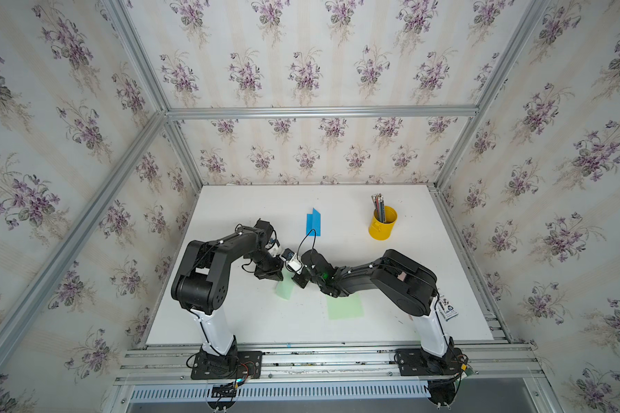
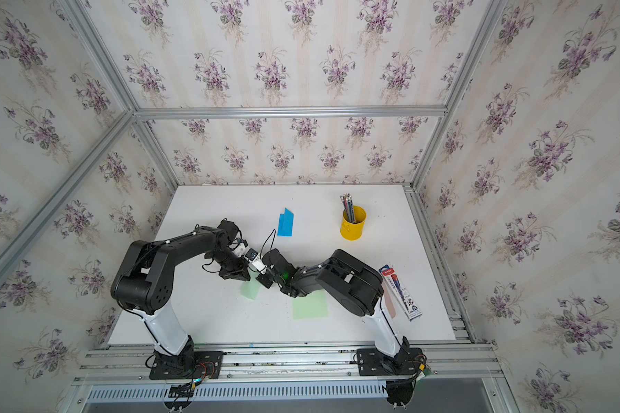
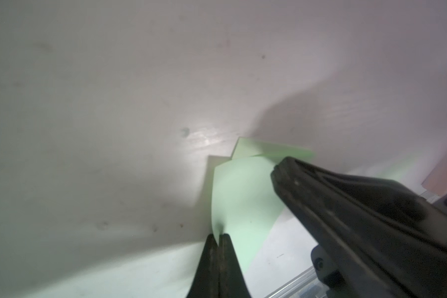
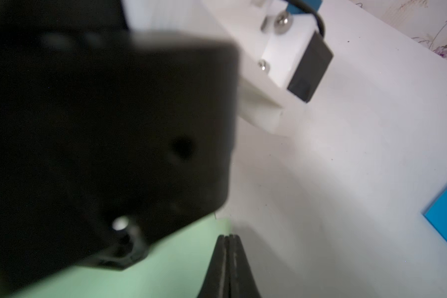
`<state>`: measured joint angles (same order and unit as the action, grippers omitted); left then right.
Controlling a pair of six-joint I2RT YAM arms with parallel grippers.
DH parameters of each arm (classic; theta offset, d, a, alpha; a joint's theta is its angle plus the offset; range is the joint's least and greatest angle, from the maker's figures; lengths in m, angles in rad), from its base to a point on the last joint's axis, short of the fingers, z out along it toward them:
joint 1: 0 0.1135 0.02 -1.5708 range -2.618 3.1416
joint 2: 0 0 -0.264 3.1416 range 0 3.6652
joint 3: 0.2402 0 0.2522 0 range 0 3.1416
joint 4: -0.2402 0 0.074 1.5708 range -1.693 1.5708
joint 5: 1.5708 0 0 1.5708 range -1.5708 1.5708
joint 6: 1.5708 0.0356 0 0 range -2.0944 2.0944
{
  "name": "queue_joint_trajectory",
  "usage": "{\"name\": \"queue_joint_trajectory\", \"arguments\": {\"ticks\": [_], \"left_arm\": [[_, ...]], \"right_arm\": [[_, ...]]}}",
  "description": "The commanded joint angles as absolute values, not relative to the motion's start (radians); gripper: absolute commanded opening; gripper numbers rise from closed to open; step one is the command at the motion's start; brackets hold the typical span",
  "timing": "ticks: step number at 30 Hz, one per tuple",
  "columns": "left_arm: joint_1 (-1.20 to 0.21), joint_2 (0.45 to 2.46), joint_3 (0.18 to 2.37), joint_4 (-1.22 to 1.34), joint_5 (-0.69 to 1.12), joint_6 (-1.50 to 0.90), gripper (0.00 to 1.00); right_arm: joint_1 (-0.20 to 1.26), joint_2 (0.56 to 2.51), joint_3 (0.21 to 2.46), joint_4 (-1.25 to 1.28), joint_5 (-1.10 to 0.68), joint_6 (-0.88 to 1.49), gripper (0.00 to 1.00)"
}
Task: Fold the square paper along the opposite sides
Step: Smooth out the paper at the center of the board.
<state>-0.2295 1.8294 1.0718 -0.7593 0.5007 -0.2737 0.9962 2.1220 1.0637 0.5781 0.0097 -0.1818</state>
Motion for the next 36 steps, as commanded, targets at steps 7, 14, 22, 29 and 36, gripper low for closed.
{"name": "queue_joint_trajectory", "arguments": {"ticks": [7,14,22,29,36], "left_arm": [[-0.224,1.822,1.037,-0.734,0.471,-0.290,0.00],[-0.220,1.803,1.032,-0.746,0.464,-0.284,0.00],[-0.217,1.801,1.042,-0.755,0.465,-0.275,0.00],[-0.218,1.798,1.045,-0.753,0.470,-0.273,0.00],[-0.211,1.801,1.054,-0.757,0.468,-0.270,0.00]], "right_arm": [[0.997,2.147,1.027,0.521,0.063,-0.184,0.00],[0.965,2.111,0.976,0.546,0.064,-0.181,0.00],[0.948,2.013,0.985,0.578,0.006,-0.202,0.00],[1.015,2.042,1.026,0.613,-0.041,-0.163,0.00],[1.031,2.113,1.027,0.597,0.000,-0.146,0.00]]}}
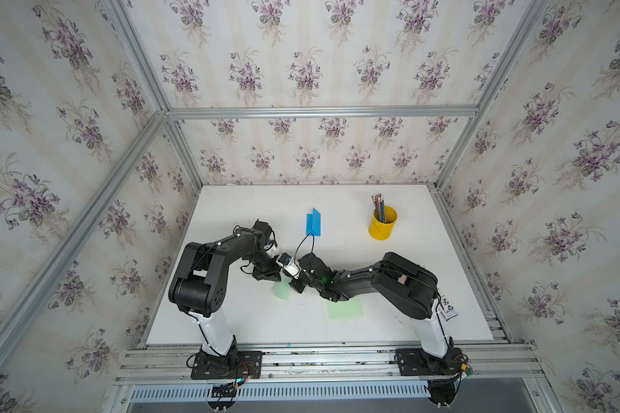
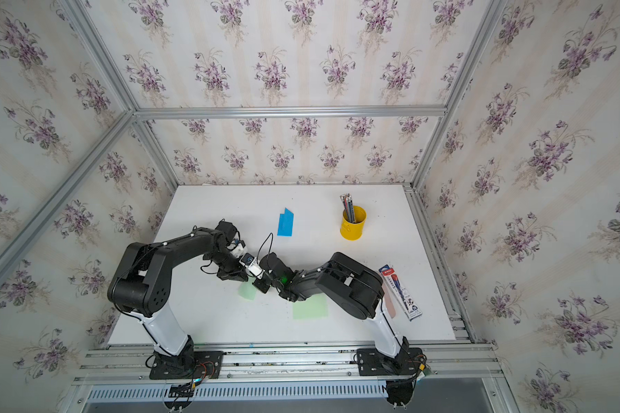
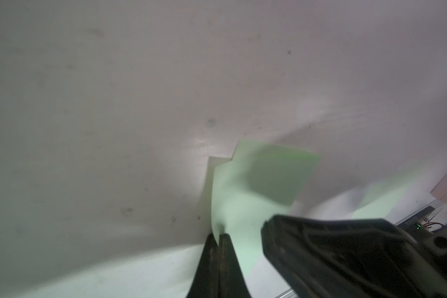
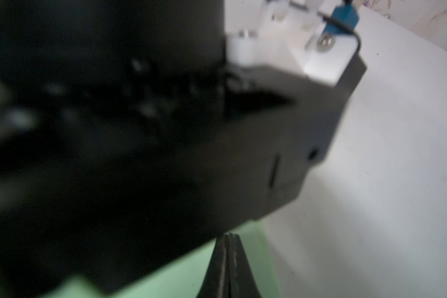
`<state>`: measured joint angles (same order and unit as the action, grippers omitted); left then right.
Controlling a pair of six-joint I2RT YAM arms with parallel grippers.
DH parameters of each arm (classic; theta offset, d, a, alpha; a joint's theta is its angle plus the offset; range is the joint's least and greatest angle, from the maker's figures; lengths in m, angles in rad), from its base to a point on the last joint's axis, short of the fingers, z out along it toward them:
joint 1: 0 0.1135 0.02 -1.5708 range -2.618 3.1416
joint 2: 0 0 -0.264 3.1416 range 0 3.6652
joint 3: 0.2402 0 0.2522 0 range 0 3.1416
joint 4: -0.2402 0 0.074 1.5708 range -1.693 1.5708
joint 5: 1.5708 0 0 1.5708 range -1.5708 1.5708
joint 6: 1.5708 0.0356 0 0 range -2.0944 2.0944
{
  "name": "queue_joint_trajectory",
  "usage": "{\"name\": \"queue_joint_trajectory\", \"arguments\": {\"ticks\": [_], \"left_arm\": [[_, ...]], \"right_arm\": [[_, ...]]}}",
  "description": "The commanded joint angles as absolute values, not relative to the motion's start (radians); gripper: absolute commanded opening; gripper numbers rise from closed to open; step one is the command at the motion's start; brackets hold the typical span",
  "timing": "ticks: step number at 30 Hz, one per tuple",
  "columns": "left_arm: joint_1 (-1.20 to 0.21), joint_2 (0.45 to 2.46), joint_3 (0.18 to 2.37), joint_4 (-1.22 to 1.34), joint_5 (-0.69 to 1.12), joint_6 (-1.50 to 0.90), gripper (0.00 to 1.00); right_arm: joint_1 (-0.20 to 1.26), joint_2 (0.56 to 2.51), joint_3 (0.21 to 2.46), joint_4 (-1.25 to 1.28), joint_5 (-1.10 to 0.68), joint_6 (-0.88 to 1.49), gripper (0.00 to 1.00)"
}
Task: Fold the square paper along the opposite sides
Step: Smooth out the paper at the center of the board.
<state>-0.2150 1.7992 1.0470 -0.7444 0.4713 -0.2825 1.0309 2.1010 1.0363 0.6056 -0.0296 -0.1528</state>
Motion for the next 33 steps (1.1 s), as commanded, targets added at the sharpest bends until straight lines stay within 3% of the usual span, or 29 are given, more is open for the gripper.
{"name": "queue_joint_trajectory", "arguments": {"ticks": [1,12,28,33], "left_arm": [[-0.210,1.800,1.054,-0.755,0.468,-0.270,0.00],[-0.197,1.798,1.052,-0.758,0.468,-0.267,0.00],[-0.198,1.789,1.055,-0.784,0.460,-0.252,0.00],[-0.198,1.791,1.055,-0.782,0.464,-0.250,0.00]], "right_arm": [[1.028,2.117,1.018,0.597,0.005,-0.144,0.00],[0.969,2.091,0.875,0.624,0.040,-0.124,0.00],[0.933,2.020,0.932,0.608,-0.012,-0.170,0.00],[0.990,2.034,0.953,0.663,-0.032,-0.172,0.00]]}}
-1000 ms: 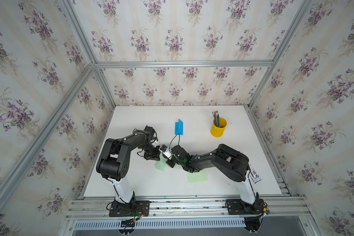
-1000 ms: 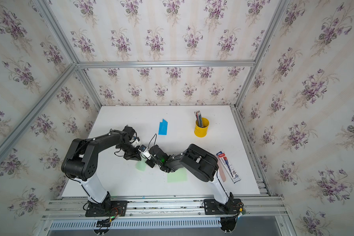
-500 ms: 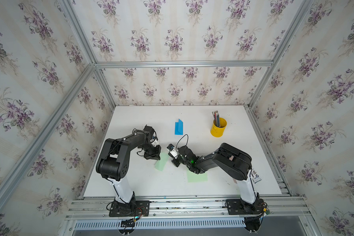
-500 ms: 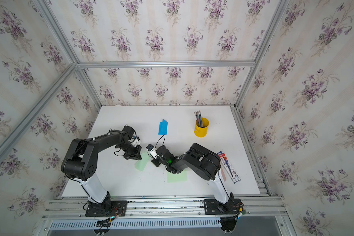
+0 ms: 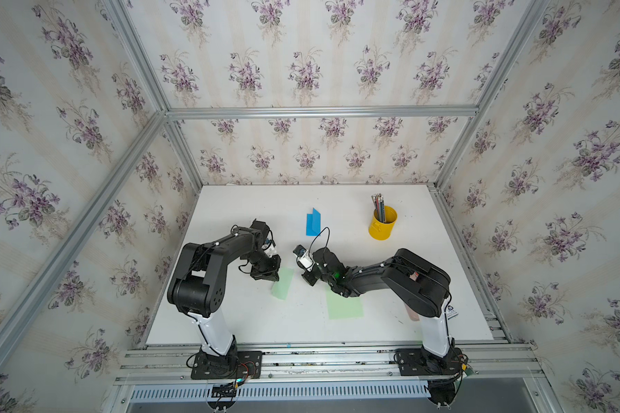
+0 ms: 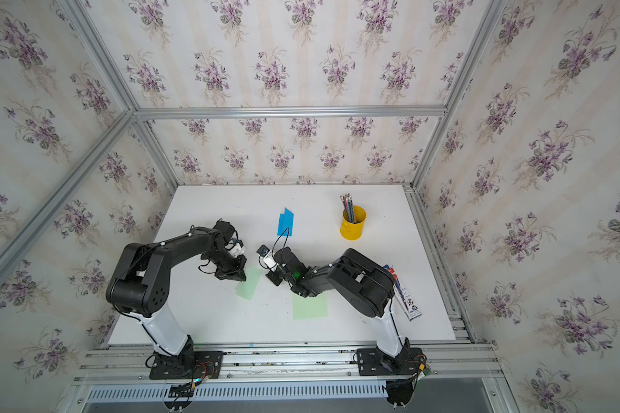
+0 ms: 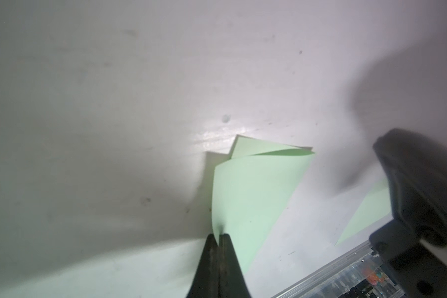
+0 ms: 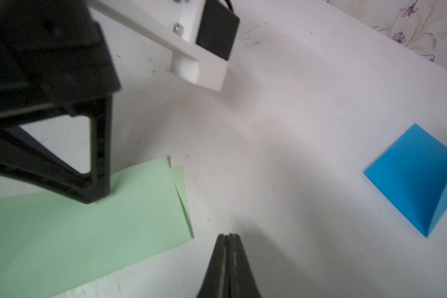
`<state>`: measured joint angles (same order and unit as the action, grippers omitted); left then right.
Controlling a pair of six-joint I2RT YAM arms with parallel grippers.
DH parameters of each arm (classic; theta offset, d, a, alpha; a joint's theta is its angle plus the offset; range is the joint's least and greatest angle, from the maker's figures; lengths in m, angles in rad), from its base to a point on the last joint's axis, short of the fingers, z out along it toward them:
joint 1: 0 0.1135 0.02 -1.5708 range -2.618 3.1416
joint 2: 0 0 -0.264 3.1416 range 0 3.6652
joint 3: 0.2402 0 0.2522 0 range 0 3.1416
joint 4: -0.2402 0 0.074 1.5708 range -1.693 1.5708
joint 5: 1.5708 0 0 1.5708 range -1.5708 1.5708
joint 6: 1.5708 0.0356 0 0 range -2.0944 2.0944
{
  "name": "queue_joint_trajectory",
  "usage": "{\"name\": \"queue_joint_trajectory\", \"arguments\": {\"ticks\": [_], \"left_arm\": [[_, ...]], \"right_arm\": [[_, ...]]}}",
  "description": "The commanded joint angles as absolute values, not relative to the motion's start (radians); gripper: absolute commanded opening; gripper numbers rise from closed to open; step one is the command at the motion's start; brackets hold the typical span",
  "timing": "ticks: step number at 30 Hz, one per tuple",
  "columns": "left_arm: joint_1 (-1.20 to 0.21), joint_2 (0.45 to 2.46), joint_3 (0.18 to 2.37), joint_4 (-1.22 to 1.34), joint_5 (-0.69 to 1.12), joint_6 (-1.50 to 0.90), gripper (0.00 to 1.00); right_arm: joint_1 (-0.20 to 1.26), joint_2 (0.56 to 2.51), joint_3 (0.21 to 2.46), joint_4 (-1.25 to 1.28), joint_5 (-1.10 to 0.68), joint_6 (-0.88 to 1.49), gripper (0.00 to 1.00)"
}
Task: Fold the square paper along the opposite sides
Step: Smooth out the paper at the center of the board.
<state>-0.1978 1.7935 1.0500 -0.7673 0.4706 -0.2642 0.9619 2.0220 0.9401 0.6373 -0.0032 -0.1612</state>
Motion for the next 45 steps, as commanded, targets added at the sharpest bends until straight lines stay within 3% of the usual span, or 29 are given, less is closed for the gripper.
{"name": "queue_joint_trajectory", "arguments": {"ticks": [1,12,25,32,45], "left_arm": [[-0.198,1.792,1.057,-0.784,0.463,-0.249,0.00],[-0.186,1.809,1.077,-0.803,0.451,-0.224,0.00],[-0.167,1.810,1.083,-0.812,0.460,-0.209,0.00],[-0.167,1.805,1.080,-0.808,0.469,-0.209,0.00],[-0.167,1.798,1.073,-0.795,0.489,-0.220,0.00]], "right_arm": [[1.003,2.043,0.956,0.677,-0.037,-0.176,0.00],[1.059,2.146,1.010,0.623,-0.019,-0.244,0.00],[1.059,2.055,0.852,0.610,0.053,-0.246,0.00],[1.059,2.007,0.945,0.642,-0.012,-0.263,0.00],[1.074,2.139,1.030,0.666,-0.045,-0.224,0.00]]}}
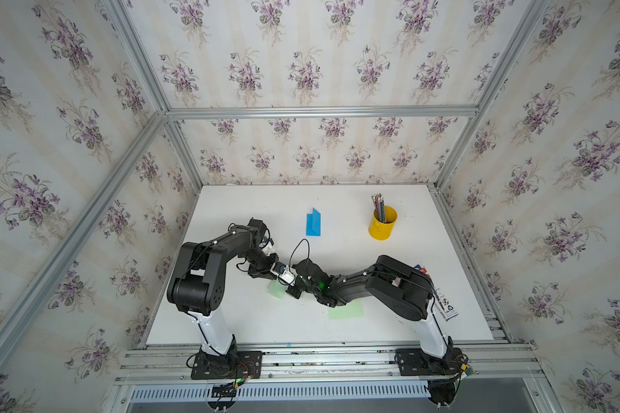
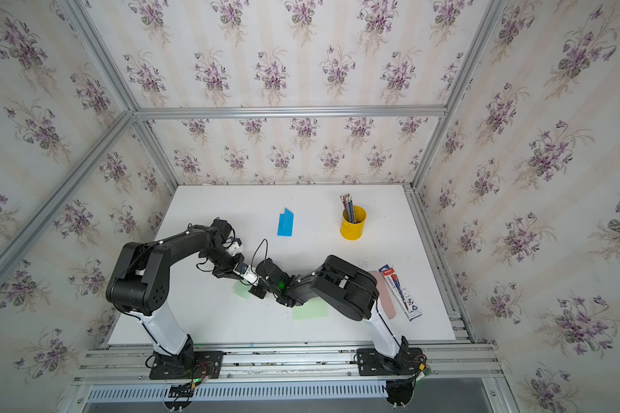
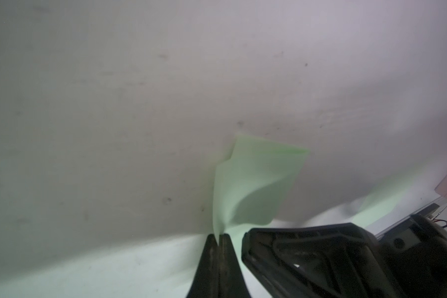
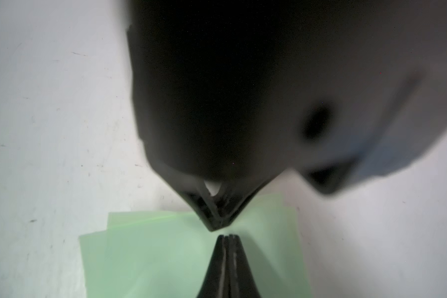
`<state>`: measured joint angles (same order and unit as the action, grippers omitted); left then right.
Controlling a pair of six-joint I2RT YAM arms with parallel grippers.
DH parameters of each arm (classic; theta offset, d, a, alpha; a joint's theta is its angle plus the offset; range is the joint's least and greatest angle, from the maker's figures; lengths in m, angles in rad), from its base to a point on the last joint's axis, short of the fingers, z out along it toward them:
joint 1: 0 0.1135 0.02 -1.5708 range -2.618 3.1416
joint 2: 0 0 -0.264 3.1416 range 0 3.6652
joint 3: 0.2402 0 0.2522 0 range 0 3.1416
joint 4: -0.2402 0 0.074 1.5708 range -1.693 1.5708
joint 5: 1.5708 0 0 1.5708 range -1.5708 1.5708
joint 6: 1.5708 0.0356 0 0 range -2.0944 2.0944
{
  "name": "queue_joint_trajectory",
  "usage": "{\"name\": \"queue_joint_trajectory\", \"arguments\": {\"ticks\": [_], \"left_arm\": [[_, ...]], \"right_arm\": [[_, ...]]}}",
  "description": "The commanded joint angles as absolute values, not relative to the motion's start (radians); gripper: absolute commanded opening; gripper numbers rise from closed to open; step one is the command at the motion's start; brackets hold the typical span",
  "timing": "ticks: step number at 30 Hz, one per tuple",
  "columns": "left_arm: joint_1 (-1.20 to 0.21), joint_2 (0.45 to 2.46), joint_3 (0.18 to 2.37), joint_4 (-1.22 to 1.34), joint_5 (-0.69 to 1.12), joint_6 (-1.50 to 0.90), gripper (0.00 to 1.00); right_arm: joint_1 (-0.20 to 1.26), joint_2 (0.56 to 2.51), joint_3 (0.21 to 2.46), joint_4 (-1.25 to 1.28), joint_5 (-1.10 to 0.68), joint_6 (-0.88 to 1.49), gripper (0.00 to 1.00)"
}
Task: Fold the square paper along the opposite sides
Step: Smooth out the paper at the center of the board.
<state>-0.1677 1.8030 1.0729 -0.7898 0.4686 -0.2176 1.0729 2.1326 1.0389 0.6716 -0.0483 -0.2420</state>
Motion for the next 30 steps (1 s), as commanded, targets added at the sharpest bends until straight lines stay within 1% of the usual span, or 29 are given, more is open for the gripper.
{"name": "queue_joint_trajectory", "arguments": {"ticks": [1,7,14,17,20,22,30], "left_arm": [[-0.167,1.797,1.074,-0.795,0.493,-0.221,0.00],[-0.167,1.802,1.080,-0.797,0.485,-0.215,0.00],[-0.167,1.801,1.083,-0.796,0.478,-0.216,0.00],[-0.167,1.802,1.085,-0.798,0.478,-0.214,0.00],[-0.167,1.801,1.082,-0.800,0.477,-0.214,0.00],[-0.167,1.802,1.082,-0.798,0.477,-0.215,0.00],[-0.167,1.804,1.083,-0.802,0.471,-0.214,0.00]], "right_arm": [[1.074,2.138,1.024,0.667,-0.042,-0.221,0.00],[1.074,2.117,0.952,0.651,-0.011,-0.212,0.00],[1.075,2.045,0.832,0.668,0.014,-0.187,0.00],[1.075,1.996,0.816,0.665,0.022,-0.201,0.00],[1.074,1.953,0.835,0.682,0.013,-0.222,0.00],[1.074,1.958,0.870,0.694,-0.008,-0.228,0.00],[1.108,2.086,1.014,0.693,-0.068,-0.235,0.00]]}}
